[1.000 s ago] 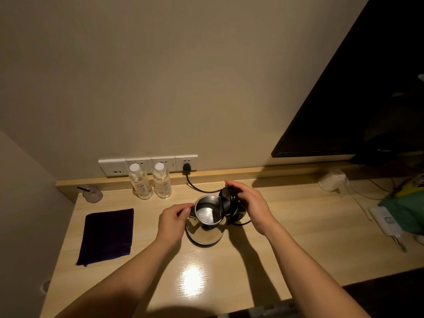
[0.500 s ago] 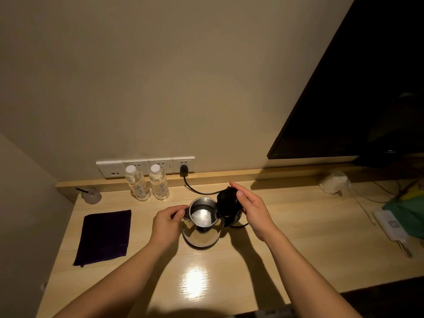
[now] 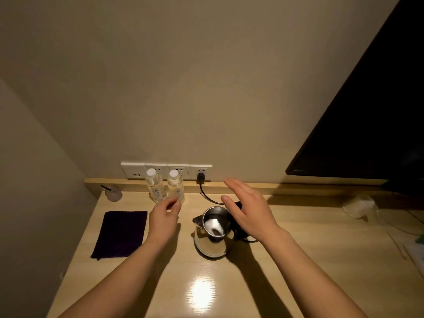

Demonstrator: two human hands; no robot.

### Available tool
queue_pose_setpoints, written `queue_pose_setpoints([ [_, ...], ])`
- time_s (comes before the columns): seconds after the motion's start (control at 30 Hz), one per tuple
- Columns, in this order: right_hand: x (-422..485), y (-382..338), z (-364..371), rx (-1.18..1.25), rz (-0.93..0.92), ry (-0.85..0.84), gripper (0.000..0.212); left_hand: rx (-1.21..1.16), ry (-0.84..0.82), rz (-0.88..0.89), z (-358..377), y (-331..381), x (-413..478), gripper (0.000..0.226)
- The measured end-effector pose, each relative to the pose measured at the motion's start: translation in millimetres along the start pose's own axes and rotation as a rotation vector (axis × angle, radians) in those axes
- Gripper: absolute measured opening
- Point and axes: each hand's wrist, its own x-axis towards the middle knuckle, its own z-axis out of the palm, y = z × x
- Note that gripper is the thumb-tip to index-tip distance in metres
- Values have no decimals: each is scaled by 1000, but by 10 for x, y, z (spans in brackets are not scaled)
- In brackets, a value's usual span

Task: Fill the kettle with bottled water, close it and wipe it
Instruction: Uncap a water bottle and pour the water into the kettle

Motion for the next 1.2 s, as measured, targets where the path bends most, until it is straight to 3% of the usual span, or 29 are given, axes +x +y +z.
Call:
queue_pose_setpoints([
  [0.1, 230, -354, 130, -134, -206, -99, 61, 176, 139, 107, -366, 33, 305, 37],
  [0.2, 404, -625, 418, -193, -330, -167, 63, 377, 143, 173, -715, 85, 764, 40],
  [0.37, 662, -861, 914, -262, -362, -258, 61, 760, -153, 246, -971, 168, 1422, 53],
  [0.5, 815, -918, 1195, -290, -325, -302, 60, 975, -364, 324, -948, 212, 1625, 40],
  [0.63, 936, -930, 1432, -321, -251, -351, 62, 1052, -409, 411, -941, 202, 1614, 24],
  [0.83, 1046, -960, 1762, -273, -80, -373, 65, 1050, -489, 524, -1068, 74, 1516, 50],
  [1.07, 1149, -1045, 2094, -13, 157, -295, 70, 1017, -546, 694, -1331, -74, 1446, 42],
  [1.2, 1132, -1086, 2190, 371, 238, -282, 65, 990, -623, 845, -1524, 31, 1289, 43],
])
